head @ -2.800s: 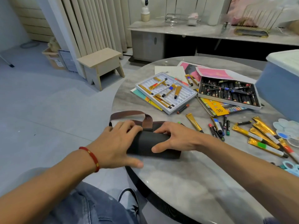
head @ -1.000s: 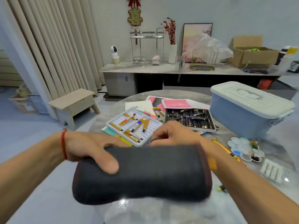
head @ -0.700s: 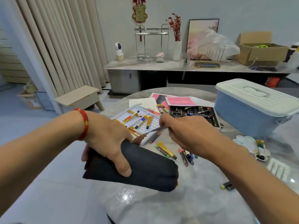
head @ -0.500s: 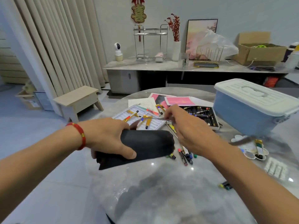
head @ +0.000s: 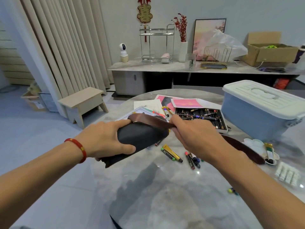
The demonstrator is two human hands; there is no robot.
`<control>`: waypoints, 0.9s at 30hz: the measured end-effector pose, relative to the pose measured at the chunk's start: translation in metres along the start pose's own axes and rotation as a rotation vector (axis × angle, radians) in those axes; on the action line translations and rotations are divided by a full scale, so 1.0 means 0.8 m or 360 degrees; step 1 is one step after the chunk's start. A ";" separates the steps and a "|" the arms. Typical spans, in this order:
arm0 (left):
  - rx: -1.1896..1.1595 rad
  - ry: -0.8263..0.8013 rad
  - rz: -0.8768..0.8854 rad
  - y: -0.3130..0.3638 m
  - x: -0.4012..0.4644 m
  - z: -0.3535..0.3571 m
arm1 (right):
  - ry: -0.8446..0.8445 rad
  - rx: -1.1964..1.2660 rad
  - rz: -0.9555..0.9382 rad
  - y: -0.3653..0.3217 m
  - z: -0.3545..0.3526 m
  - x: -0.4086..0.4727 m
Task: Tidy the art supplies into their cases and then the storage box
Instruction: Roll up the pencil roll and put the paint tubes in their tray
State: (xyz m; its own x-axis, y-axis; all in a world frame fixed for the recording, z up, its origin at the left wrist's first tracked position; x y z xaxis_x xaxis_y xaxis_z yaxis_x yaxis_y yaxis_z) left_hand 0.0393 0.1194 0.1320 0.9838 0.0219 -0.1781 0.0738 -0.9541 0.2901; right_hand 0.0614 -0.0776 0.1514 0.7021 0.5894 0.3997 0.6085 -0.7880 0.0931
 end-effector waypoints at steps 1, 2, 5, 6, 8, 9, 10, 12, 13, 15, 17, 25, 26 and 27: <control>0.0021 -0.0010 -0.0002 0.001 -0.001 0.001 | 0.0144 -0.0106 0.0054 0.007 -0.012 0.000; 0.0083 0.0000 0.0005 0.001 0.000 0.002 | 0.0307 -0.0109 0.0135 0.018 -0.025 -0.001; 0.0513 0.0188 0.0073 0.003 0.006 0.001 | 0.0626 0.0318 0.0221 0.036 -0.046 -0.007; 0.0617 0.0277 0.0093 0.004 0.009 0.001 | 0.0688 0.0569 0.0245 0.037 -0.049 -0.009; 0.0348 0.0268 -0.0001 -0.004 0.012 0.005 | 0.0678 0.0904 0.0247 0.032 -0.044 -0.007; -0.0127 0.0176 -0.0095 -0.010 0.013 0.010 | 0.0603 0.0937 0.0215 0.025 -0.036 -0.005; -0.0647 0.0053 -0.0203 -0.016 0.014 0.020 | 0.0500 0.0932 0.0183 0.017 -0.024 -0.006; -0.1341 -0.0168 -0.0329 -0.019 0.013 0.036 | 0.0265 0.0981 0.0136 0.004 0.001 -0.005; -0.1573 -0.0245 -0.0384 -0.018 0.010 0.043 | 0.0171 0.1053 0.0152 0.000 0.009 -0.006; -0.1862 -0.0381 -0.0484 -0.016 0.006 0.056 | 0.0056 0.1433 0.0321 0.003 0.020 -0.005; -0.2049 -0.0521 -0.0507 -0.010 0.001 0.072 | 0.0047 0.2058 0.0544 0.012 0.027 -0.004; -0.2590 -0.0854 -0.0324 0.025 -0.014 0.107 | -0.0171 0.2603 0.1102 0.010 0.067 -0.018; -0.2662 -0.0876 -0.0303 0.028 -0.015 0.110 | -0.0204 0.2644 0.1117 0.007 0.069 -0.019; -0.2735 -0.0897 -0.0282 0.030 -0.015 0.112 | -0.0228 0.2647 0.1101 0.006 0.069 -0.020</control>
State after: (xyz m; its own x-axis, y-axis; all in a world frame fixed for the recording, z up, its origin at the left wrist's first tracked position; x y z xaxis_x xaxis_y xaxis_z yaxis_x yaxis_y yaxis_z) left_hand 0.0147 0.0696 0.0567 0.8064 -0.3631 -0.4667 0.5866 0.3912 0.7092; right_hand 0.0737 -0.0806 0.0950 0.9307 0.3470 -0.1159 -0.1448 0.0584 -0.9877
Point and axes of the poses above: each hand's wrist, its own x-axis towards the middle knuckle, its own z-axis out of the palm, y = z × x, the point moved 10 cm from there along x, towards the middle knuckle, and after that the axes turned 3 degrees about y, right-handed, at the moved point
